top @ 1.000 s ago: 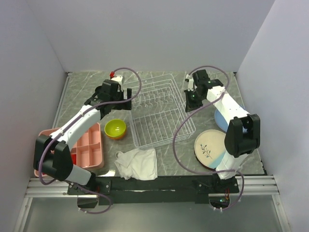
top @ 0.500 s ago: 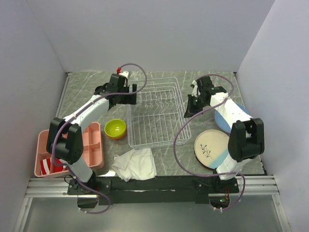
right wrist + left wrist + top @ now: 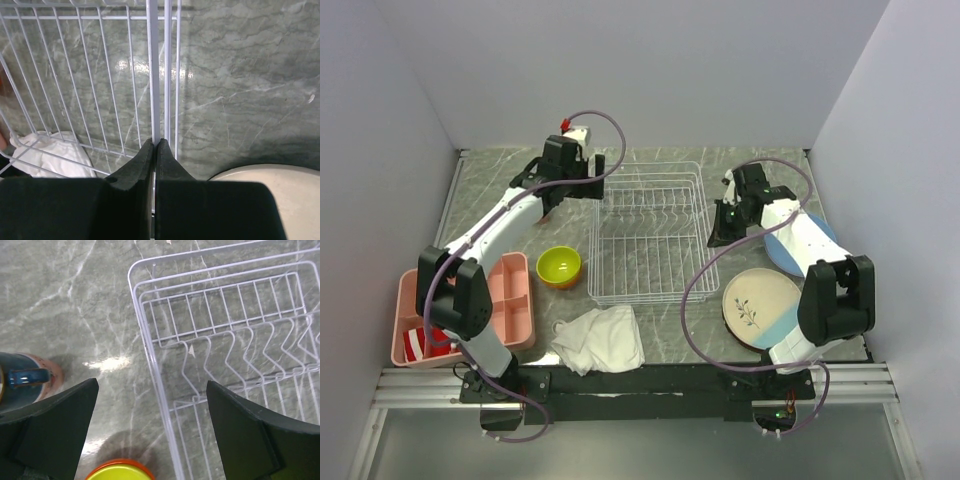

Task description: Load the mixed dishes into the dish rack

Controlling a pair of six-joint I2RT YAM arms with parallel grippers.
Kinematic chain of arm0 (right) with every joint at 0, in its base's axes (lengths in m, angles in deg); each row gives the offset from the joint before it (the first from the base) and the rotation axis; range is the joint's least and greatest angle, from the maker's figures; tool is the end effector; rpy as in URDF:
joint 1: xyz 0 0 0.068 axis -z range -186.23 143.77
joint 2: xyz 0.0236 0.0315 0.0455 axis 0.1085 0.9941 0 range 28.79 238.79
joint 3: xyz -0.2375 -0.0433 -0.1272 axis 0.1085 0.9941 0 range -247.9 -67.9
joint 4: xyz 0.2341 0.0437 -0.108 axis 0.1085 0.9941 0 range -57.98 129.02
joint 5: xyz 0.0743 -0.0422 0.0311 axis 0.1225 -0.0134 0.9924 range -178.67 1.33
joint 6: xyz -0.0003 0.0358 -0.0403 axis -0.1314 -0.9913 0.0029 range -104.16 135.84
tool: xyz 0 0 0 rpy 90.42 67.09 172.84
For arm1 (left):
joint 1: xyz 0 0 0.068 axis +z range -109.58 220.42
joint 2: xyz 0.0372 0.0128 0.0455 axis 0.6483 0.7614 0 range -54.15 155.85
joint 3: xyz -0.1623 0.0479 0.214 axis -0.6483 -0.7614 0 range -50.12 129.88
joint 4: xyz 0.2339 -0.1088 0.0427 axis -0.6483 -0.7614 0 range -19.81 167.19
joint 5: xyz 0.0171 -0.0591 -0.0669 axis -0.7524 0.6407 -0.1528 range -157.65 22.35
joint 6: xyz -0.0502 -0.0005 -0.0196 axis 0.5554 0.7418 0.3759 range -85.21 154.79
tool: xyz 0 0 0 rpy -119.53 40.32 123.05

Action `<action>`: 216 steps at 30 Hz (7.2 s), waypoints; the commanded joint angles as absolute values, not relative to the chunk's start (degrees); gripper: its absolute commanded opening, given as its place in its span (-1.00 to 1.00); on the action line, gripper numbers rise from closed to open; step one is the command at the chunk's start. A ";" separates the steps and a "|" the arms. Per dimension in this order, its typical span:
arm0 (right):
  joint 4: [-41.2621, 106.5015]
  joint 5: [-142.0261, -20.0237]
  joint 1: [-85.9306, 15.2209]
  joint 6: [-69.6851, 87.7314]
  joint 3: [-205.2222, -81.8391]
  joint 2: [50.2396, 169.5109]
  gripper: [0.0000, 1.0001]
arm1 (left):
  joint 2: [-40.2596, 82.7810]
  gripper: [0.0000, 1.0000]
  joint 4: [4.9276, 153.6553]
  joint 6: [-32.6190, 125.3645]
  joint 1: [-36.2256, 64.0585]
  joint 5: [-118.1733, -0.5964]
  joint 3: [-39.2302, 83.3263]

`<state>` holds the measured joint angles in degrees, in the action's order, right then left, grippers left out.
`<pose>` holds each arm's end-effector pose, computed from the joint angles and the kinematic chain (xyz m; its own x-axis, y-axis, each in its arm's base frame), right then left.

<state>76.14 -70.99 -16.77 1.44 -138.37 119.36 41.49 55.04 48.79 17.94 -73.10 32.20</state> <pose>0.3129 0.0692 0.2526 -0.9330 0.0673 -0.3534 -0.0746 0.9248 0.3730 0.3593 -0.1449 0.3148 -0.5948 -0.0144 -0.8037 0.1702 0.9749 -0.1435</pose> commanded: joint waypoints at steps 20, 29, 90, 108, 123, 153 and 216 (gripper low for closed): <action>73.42 -57.55 -21.78 15.31 -147.08 108.24 0.53 | 41.19 0.49 12.87 -8.60 40.15 -41.55 54.09; 72.98 -56.94 -23.19 15.40 -151.83 112.99 0.51 | 47.36 0.43 12.42 -17.85 43.84 -40.66 55.96; 68.86 -45.00 -24.33 6.47 -164.65 120.28 0.61 | 41.07 -0.98 39.18 22.01 36.37 -20.15 59.11; 19.59 -23.98 -21.96 -20.43 -147.72 122.14 1.00 | 37.52 -0.98 87.12 71.79 33.39 6.09 34.07; 1.16 -24.94 -24.33 -30.75 -146.73 128.63 1.00 | 40.42 -0.99 91.51 77.33 30.75 7.06 33.19; -4.64 -22.93 -29.08 -35.58 -151.65 136.55 0.29 | 42.80 -0.98 95.82 81.11 30.66 7.85 31.88; 88.71 -88.31 -27.67 101.97 -193.85 156.06 -0.52 | 24.78 0.23 85.98 58.52 40.24 -20.10 10.79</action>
